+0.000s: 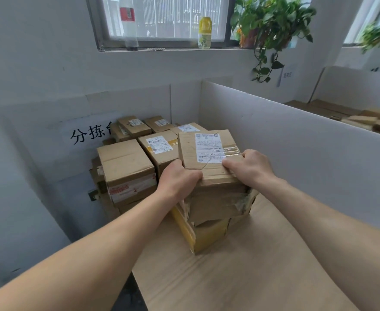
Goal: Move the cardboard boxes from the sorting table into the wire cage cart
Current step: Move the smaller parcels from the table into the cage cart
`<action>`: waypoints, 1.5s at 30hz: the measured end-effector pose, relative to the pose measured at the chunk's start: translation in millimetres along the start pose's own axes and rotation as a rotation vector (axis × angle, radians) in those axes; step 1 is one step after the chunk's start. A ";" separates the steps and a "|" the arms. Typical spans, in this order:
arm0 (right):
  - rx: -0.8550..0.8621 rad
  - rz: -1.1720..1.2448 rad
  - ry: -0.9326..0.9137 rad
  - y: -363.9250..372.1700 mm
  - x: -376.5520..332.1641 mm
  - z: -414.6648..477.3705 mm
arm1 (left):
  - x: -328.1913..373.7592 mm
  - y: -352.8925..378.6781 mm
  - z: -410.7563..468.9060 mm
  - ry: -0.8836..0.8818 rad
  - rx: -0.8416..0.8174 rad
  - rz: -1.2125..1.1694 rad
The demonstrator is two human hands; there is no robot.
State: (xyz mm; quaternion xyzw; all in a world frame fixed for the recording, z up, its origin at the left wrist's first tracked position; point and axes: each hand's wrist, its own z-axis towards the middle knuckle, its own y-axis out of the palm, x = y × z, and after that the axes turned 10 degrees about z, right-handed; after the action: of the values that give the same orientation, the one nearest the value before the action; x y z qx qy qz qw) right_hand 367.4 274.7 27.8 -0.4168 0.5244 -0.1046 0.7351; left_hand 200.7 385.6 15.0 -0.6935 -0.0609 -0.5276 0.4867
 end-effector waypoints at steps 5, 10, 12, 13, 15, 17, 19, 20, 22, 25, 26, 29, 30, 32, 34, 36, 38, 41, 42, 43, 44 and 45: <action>0.008 0.015 -0.063 4.5 -18.5 -68.1 | -23.6 -33.4 -55.1 0.024 0.006 -0.013; -0.034 0.061 -0.053 23.5 -28.8 -145.1 | -59.2 -68.1 -119.6 0.051 -0.028 -0.025; -0.046 0.067 -0.057 34.3 -32.2 -173.7 | -76.3 -78.2 -143.2 0.020 -0.027 -0.013; -0.054 0.061 -0.062 40.5 -33.1 -186.7 | -85.2 -81.7 -153.9 0.002 -0.027 -0.009; -0.079 0.052 -0.047 53.7 -33.5 -210.3 | -102.4 -86.9 -175.0 -0.032 -0.027 -0.010; -0.118 0.042 -0.019 66.8 -31.4 -231.6 | -119.8 -88.2 -195.0 -0.080 -0.034 0.003; -0.164 0.040 0.014 79.4 -26.7 -249.4 | -136.9 -86.2 -212.6 -0.135 -0.053 0.009; -0.185 0.038 0.027 85.4 -24.0 -256.7 | -144.8 -84.6 -220.3 -0.160 -0.061 0.004; -0.222 0.028 0.043 98.0 -17.2 -268.3 | -158.7 -80.3 -232.3 -0.206 -0.065 -0.005; -0.279 0.020 0.069 116.8 -0.6 -277.0 | -174.7 -68.9 -244.6 -0.260 -0.067 -0.003; -0.296 0.024 0.082 121.8 6.6 -277.5 | -179.0 -63.3 -247.5 -0.274 -0.071 -0.003; -0.336 0.018 0.102 133.9 28.4 -272.3 | -189.1 -41.9 -253.4 -0.326 -0.097 -0.009; -0.349 0.008 0.104 137.0 35.1 -269.3 | -191.3 -33.9 -253.8 -0.348 -0.107 -0.015; -0.365 -0.002 0.120 141.5 48.5 -261.2 | -193.6 -17.8 -250.6 -0.385 -0.118 -0.025; -0.375 -0.007 0.138 144.4 61.9 -251.1 | -194.2 -2.5 -243.8 -0.412 -0.125 -0.025; -0.398 -0.011 0.145 147.1 74.8 -240.6 | -194.9 12.1 -236.9 -0.440 -0.138 -0.023; -0.430 -0.003 0.145 150.6 85.5 -233.9 | -196.5 22.9 -231.8 -0.465 -0.162 -0.010; -0.503 -0.003 0.143 157.0 100.3 -226.5 | -200.3 33.9 -223.4 -0.481 -0.177 0.035; -0.528 0.002 0.147 159.1 105.0 -224.6 | -201.6 36.4 -220.8 -0.483 -0.176 0.047; -0.550 0.013 0.153 161.1 109.7 -223.0 | -203.1 38.8 -218.6 -0.484 -0.173 0.057; -0.566 0.028 0.162 163.3 114.0 -221.3 | -204.6 40.9 -216.6 -0.486 -0.167 0.067; -0.574 0.044 0.174 165.4 117.4 -219.6 | -206.0 42.7 -214.8 -0.490 -0.161 0.081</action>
State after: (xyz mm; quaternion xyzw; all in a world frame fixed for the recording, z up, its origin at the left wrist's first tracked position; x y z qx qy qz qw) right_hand 182.3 199.1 -194.4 -0.5856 0.6024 0.0286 0.5416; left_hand -8.0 293.0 -180.6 -0.8392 -0.1069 -0.3269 0.4213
